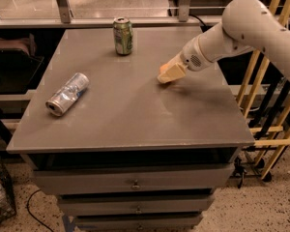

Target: Move orange near redbull can

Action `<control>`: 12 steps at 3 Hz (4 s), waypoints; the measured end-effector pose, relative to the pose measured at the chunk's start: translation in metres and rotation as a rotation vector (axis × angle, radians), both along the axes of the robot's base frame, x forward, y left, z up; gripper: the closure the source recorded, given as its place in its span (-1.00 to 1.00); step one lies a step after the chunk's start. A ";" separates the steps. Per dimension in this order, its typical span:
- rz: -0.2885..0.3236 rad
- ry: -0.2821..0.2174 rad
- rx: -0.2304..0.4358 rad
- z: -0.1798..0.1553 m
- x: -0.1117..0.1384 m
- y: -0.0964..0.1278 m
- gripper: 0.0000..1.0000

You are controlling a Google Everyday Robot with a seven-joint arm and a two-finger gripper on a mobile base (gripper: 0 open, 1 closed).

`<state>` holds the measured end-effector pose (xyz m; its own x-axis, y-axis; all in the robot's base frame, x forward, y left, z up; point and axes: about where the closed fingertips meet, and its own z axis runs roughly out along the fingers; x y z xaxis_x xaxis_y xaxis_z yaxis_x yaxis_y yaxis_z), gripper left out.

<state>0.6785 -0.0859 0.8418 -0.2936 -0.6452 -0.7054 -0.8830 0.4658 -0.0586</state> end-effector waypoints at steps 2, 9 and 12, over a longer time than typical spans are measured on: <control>0.146 -0.050 0.118 0.052 -0.035 0.009 0.99; 0.368 -0.048 0.219 0.011 -0.073 0.200 1.00; 0.303 -0.037 0.286 -0.009 -0.072 0.206 1.00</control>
Offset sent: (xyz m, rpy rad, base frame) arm -0.0767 0.0175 0.1052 0.2460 -0.1034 0.2908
